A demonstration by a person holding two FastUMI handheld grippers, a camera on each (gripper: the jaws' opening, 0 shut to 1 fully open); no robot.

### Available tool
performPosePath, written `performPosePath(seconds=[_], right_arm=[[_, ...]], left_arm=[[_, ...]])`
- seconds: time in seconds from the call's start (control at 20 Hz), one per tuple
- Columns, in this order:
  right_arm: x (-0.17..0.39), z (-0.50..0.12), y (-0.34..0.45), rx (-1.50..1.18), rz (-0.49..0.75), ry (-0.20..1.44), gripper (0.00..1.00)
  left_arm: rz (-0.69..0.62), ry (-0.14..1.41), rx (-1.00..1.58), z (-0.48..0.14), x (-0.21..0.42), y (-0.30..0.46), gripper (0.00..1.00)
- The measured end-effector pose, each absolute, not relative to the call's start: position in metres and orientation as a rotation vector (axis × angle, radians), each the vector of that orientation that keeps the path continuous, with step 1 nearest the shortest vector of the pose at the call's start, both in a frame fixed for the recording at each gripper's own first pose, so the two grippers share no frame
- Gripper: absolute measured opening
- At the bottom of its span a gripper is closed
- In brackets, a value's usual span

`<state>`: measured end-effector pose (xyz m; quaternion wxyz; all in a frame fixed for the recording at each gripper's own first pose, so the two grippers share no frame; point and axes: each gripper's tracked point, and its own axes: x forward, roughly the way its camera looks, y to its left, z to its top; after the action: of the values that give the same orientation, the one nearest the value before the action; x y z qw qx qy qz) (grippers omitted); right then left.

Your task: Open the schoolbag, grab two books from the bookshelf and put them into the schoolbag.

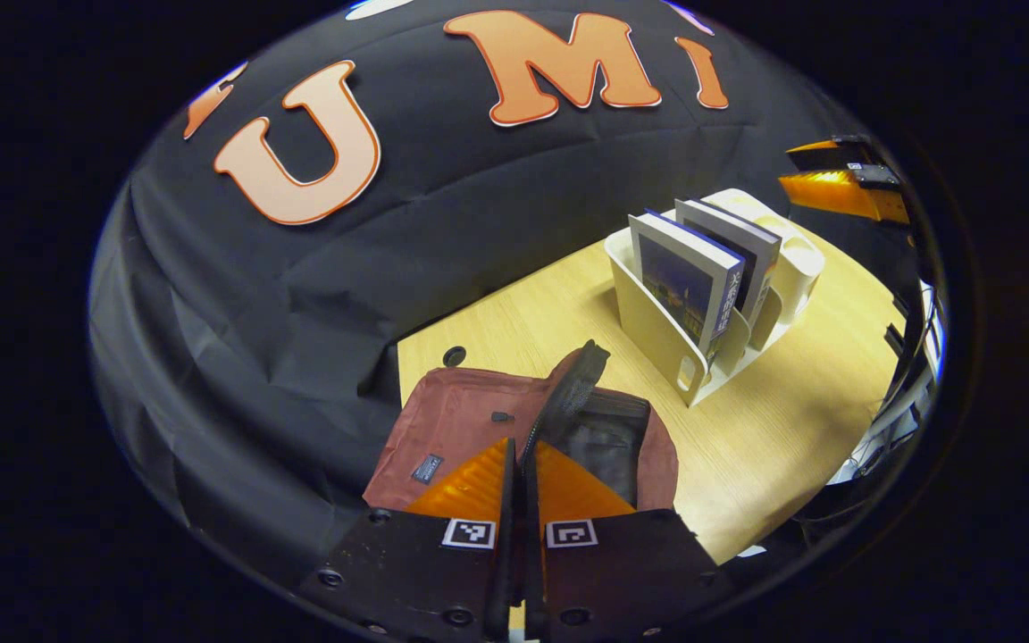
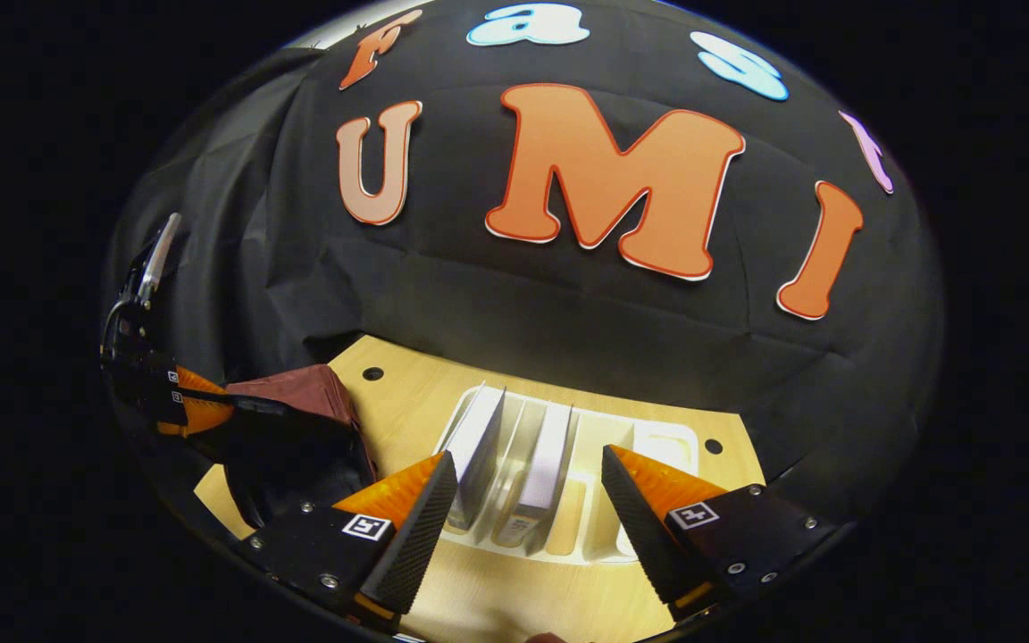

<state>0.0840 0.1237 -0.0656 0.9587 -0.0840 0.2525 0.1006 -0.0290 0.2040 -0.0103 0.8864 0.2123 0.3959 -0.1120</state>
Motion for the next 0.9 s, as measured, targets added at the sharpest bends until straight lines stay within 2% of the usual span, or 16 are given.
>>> performPosePath(seconds=[0.1,0.35,0.65,0.9], right_arm=[[0.087,-0.064,0.143,-0.129,0.224,0.563,0.97],[0.113,-0.055,0.158,-0.178,0.170,0.625,0.97],[0.135,-0.051,0.189,-0.099,0.186,0.808,0.97],[0.149,-0.084,0.201,-0.022,0.180,1.001,0.97]], left_arm=[[-0.265,0.831,0.422,-0.001,-0.021,0.210,0.07],[-0.389,0.822,0.402,0.015,-0.010,0.219,0.07],[-0.470,0.804,0.397,0.026,0.006,0.237,0.07],[-0.494,0.778,0.399,0.037,0.016,0.244,0.07]])
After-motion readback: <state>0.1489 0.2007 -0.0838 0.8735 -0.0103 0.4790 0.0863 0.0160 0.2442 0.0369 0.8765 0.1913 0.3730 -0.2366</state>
